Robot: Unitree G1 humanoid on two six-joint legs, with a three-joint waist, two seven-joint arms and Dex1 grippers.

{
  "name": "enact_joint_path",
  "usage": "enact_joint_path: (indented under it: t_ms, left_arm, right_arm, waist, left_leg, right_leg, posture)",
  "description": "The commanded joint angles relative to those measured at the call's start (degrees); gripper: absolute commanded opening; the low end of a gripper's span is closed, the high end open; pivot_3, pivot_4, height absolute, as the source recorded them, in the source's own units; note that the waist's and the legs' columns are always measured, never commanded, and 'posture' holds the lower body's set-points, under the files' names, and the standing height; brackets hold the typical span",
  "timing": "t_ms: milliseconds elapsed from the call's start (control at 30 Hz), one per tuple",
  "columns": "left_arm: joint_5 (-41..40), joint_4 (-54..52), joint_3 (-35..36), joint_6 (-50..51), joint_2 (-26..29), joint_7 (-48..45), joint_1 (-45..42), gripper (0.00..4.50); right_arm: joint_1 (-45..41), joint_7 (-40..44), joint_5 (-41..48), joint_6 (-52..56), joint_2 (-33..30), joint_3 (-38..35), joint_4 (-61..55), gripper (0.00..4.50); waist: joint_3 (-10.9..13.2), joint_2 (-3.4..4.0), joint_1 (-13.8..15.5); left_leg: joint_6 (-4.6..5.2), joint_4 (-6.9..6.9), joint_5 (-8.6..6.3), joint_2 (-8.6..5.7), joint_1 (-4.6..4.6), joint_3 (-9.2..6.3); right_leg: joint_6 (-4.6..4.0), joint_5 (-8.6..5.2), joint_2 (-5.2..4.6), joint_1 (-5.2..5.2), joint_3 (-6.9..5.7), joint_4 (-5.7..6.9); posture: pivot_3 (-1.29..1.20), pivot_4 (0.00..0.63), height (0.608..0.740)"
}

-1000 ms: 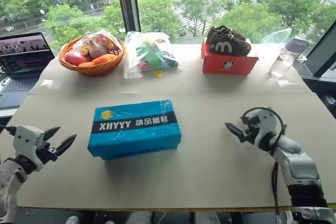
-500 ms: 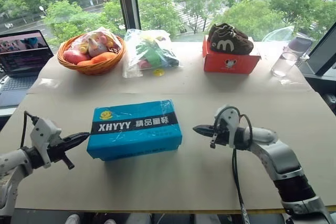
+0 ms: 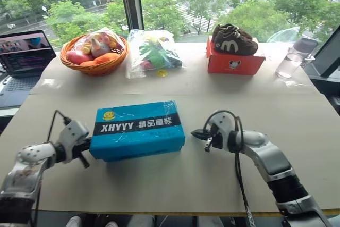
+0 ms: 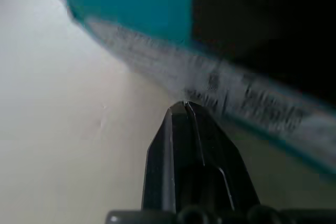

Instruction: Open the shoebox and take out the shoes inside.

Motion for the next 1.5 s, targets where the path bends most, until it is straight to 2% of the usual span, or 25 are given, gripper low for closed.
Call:
enact_joint_path:
  t_ms: [33, 200, 467, 633, 900, 1067, 1200, 1333, 1500]
  left_arm:
    - [1.5, 0.8, -4.9, -2.7, -3.0, -2.2, -5.9, 0.0]
    - [2.8, 3.4, -8.6, -3.7, -6.1, -3.7, -10.1, 0.0]
    - [3.3, 3.5, -10.4, -4.2, -9.2, -4.1, -11.0, 0.0]
    - [3.1, 1.7, -10.1, -3.5, -9.7, -3.7, -9.8, 0.0]
    - [2.3, -2.5, -8.5, -0.8, -9.9, -1.4, -5.7, 0.0]
    - [1.1, -4.7, -4.2, 1.1, -8.3, 0.8, -1.0, 0.0]
    - [-5.6, -8.7, 4.0, 3.9, -5.2, -1.3, 7.1, 0.0]
    - [-14.0, -16.5, 9.3, 7.0, -3.5, -5.3, 15.1, 0.0]
    - [-20.3, -27.2, 14.6, 6.9, -2.0, -9.4, 25.4, 0.0]
  right_arm:
    - [1.0, -0.7, -0.2, -0.1, -2.3, -3.6, -1.4, 0.05]
    - [2.3, -1.3, -0.1, -0.1, -3.8, -5.4, -2.0, 0.05]
    - [2.8, -3.5, 0.0, -0.3, -3.3, -7.7, -2.2, 0.05]
    - [1.3, -4.4, 0.7, -0.3, -2.3, -8.0, -1.8, 0.05]
    - [-1.0, -4.5, 0.0, -0.5, -0.9, -6.9, -0.4, 0.05]
    - [0.9, -3.3, -1.6, -0.8, -4.4, -7.8, 0.8, 0.05]
    - [4.4, 0.4, -1.6, -0.7, -10.6, -9.7, 0.3, 0.05]
    - [7.6, 2.8, -1.8, -2.6, -16.1, -12.6, 1.6, 0.05]
    - [13.1, 7.0, 0.8, -0.9, -21.5, -17.3, -1.6, 0.05]
  waist:
    - [0.0, -0.04, -0.2]
    - [0.0, -0.06, -1.1]
    - [0.0, -0.06, -1.0]
    - [0.0, -0.06, -0.9]
    - [0.0, -0.06, -1.3]
    - [0.0, -0.06, -1.8]
    - [0.0, -0.05, -2.3]
    - [0.0, -0.04, -2.1]
    - [0.0, -0.04, -1.0]
  left_leg:
    - [0.02, 0.05, 0.01, 0.0, -0.02, 0.02]
    - [0.03, 0.09, 0.01, 0.0, -0.01, 0.11]
    - [0.06, 0.34, 0.0, 0.0, -0.02, 0.14]
    - [0.13, 0.67, 0.0, -0.03, -0.07, 0.15]
    - [0.16, 0.65, 0.01, -0.02, -0.03, 0.18]
    - [0.17, 0.65, 0.0, -0.01, -0.02, 0.2]
    - [0.21, 0.63, -0.03, 0.01, -0.01, 0.23]
    - [0.23, 0.64, -0.04, 0.04, 0.01, 0.29]
    - [0.27, 0.7, -0.06, 0.08, 0.09, 0.33]
  right_leg:
    - [0.03, 0.02, 0.0, -0.02, 0.01, 0.0]
    - [0.05, 0.07, 0.0, -0.01, 0.08, 0.03]
    - [0.1, 0.1, 0.01, 0.03, 0.12, 0.09]
    - [0.48, 0.12, 0.01, 0.15, 0.15, 0.07]
    - [0.44, 0.18, 0.03, 0.15, 0.22, 0.07]
    - [0.3, 0.26, 0.03, 0.15, 0.24, 0.08]
    - [0.32, 0.25, 0.03, 0.12, 0.26, 0.08]
    - [0.44, 0.17, 0.03, 0.14, 0.3, 0.08]
    - [0.47, 0.16, 0.02, 0.39, 0.27, -0.04]
  posture:
    - [0.0, 0.15, 0.74]
    - [0.0, 0.15, 0.74]
    - [0.0, 0.15, 0.74]
    - [0.0, 0.15, 0.74]
    - [0.0, 0.15, 0.74]
    - [0.0, 0.15, 0.74]
    - [0.0, 0.15, 0.74]
    - [0.0, 0.15, 0.74]
    - [0.0, 0.15, 0.74]
